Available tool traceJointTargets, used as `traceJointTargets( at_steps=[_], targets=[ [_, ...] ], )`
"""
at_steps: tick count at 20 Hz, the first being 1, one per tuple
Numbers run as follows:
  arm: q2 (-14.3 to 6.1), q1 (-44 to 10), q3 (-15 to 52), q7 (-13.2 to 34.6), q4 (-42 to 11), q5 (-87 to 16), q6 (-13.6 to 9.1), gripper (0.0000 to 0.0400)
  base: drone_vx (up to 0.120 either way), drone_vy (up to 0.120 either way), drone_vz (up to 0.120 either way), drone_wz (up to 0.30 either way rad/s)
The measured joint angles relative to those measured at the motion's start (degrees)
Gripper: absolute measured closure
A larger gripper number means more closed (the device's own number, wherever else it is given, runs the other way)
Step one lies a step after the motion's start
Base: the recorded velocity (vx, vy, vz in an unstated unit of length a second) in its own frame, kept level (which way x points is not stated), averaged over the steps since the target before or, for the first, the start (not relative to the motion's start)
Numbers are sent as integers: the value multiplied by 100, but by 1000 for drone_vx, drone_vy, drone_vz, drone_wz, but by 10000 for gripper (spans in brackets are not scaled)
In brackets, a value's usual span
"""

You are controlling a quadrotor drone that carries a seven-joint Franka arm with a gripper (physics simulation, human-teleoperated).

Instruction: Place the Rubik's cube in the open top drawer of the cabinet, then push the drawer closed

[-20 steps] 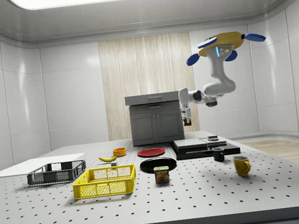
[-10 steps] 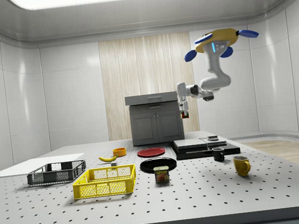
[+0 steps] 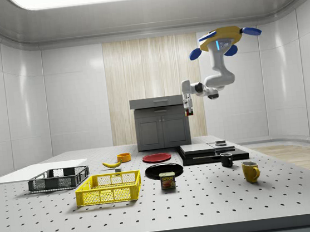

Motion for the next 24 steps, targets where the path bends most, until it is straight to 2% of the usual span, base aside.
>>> traceJointTargets(
  at_steps=[24],
  targets=[
    [-204, -37, 30, 30, 7, 82, 191, 75, 0, -120, 120, 0]
  ],
)
